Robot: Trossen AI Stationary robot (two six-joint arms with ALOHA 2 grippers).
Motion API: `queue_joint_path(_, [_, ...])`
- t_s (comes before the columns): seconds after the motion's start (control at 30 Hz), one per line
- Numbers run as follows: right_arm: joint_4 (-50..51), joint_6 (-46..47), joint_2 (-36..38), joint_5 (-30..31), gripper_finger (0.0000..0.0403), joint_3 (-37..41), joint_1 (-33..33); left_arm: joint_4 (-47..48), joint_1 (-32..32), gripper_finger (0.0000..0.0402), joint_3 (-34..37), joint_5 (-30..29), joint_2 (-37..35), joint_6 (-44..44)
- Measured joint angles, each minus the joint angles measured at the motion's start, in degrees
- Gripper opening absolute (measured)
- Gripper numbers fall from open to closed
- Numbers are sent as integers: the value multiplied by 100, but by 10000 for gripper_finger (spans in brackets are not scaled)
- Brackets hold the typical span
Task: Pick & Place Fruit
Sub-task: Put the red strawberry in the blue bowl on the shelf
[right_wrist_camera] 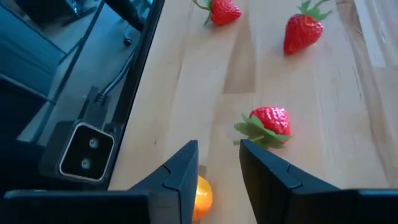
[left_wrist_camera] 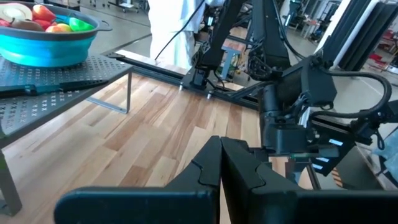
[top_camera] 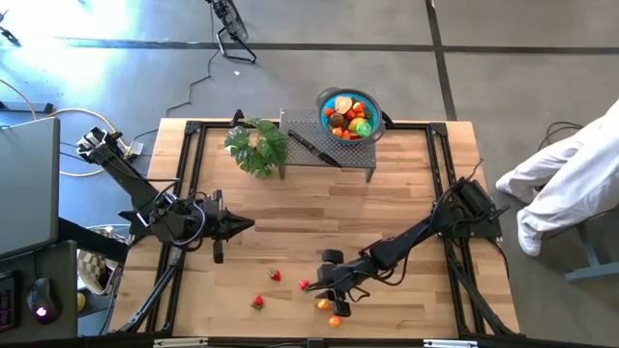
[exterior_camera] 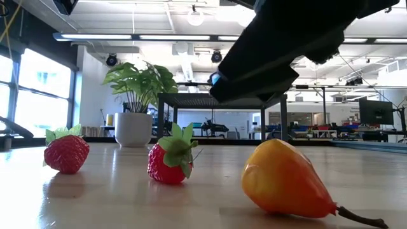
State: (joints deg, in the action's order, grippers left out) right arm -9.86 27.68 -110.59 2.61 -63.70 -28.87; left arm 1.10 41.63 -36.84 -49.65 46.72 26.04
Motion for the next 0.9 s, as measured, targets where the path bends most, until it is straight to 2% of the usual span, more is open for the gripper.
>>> queue_joint_path(0.43, [-456, 1118, -2, 113, 92, 0, -40, -33, 2, 0, 0, 122, -1, 446])
queue_joint_path(0.67, [-853, 1750, -7, 1100, 48, -116, -272, -10, 2, 0, 0, 125, -1, 439])
queue_joint_path(0.77, [-558, 1754, -9, 1523, 14, -434, -406, -10, 2, 0, 0, 123, -1, 437])
queue_joint_path(0.9, [394, 1758, -9, 2236, 3, -982, -578, -8, 2, 0, 0, 125, -1, 426])
